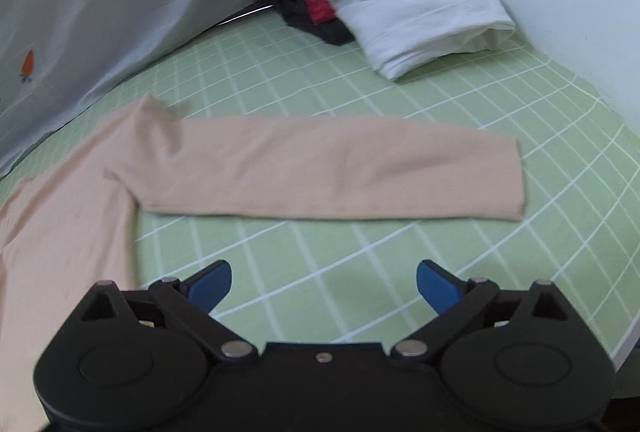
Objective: Fold clothes
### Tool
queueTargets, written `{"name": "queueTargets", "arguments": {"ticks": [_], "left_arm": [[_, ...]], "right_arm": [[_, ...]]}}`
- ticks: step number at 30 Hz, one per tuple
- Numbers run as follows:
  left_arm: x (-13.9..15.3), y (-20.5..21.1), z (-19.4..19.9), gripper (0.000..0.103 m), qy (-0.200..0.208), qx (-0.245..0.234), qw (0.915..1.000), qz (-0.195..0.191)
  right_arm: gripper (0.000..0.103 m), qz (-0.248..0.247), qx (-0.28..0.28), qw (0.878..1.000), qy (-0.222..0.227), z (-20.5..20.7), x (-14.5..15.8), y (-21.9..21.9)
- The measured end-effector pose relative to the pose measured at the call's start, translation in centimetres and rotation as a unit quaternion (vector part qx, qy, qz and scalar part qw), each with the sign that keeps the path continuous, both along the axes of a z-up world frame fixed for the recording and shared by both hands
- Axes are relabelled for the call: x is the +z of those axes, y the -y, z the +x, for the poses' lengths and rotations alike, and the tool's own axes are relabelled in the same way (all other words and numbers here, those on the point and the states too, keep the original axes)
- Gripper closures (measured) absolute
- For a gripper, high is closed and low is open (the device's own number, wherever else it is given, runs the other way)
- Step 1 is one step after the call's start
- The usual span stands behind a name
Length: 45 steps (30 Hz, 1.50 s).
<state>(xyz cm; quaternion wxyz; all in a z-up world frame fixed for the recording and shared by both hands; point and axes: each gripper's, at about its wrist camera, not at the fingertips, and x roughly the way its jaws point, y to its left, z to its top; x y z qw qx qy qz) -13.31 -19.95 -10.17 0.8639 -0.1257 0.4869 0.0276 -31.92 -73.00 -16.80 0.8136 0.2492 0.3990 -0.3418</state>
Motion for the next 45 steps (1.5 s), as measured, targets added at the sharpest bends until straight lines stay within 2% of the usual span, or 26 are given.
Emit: {"name": "queueTargets", "arguments": {"ticks": [5, 7, 15, 17, 19, 20, 21, 22, 23, 25, 27, 36, 45], "left_arm": [[-0.2, 4.5, -1.1, 0.043, -0.009, -0.004, 0.9999, -0.004], [0.1, 5.8, -1.0, 0.043, -0.008, -0.014, 0.9998, 0.006], [2.1, 8.3, -0.8, 0.043, 0.011, -0.021, 0.9993, 0.030], [2.3, 8.6, -0.9, 0.043, 0.010, -0.024, 0.9991, 0.033], [2.4, 9.0, -1.0, 0.043, 0.008, -0.027, 0.9989, 0.037], [2.4, 9.2, -1.0, 0.043, 0.007, -0.028, 0.9989, 0.038], [2.3, 9.3, -1.1, 0.043, 0.005, -0.029, 0.9988, 0.039], [2.2, 9.4, -1.1, 0.043, 0.004, -0.031, 0.9987, 0.039], [2.2, 9.5, -1.2, 0.043, 0.002, -0.034, 0.9987, 0.039], [2.0, 9.6, -1.3, 0.043, 0.001, -0.040, 0.9985, 0.039], [2.0, 9.6, -1.5, 0.043, 0.000, -0.046, 0.9983, 0.037], [1.1, 8.8, -0.9, 0.043, -0.013, -0.073, 0.9970, 0.022], [0.2, 7.2, 0.8, 0.043, -0.024, -0.112, 0.9933, 0.011]], "right_arm": [[0.003, -0.021, -0.055, 0.998, -0.029, -1.8, -0.9, 5.8], [0.003, -0.015, -0.074, 0.997, -0.023, -2.7, -1.3, 7.9], [0.003, -0.004, -0.098, 0.995, -0.017, -2.8, -2.9, 11.7], [0.012, -0.005, -0.088, 0.996, -0.008, -2.7, -2.8, 11.9], [0.039, -0.016, -0.076, 0.997, 0.004, -2.6, -2.5, 11.8], [0.040, -0.021, -0.069, 0.997, -0.002, -2.5, -2.5, 11.6], [0.046, -0.026, -0.061, 0.998, -0.007, -2.4, -2.5, 11.5], [0.056, -0.030, -0.061, 0.998, -0.008, -2.7, -2.5, 11.4], [0.060, -0.034, -0.060, 0.998, -0.009, -2.9, -2.4, 11.4], [0.084, -0.037, -0.063, 0.997, -0.007, -3.6, -2.4, 11.3], [0.090, -0.028, -0.071, 0.997, 0.003, -4.8, -2.5, 11.1], [0.093, -0.032, -0.064, 0.997, -0.013, -8.4, -2.5, 6.5], [0.093, -0.031, -0.074, 0.996, -0.028, -9.7, -2.3, 0.5]]}}
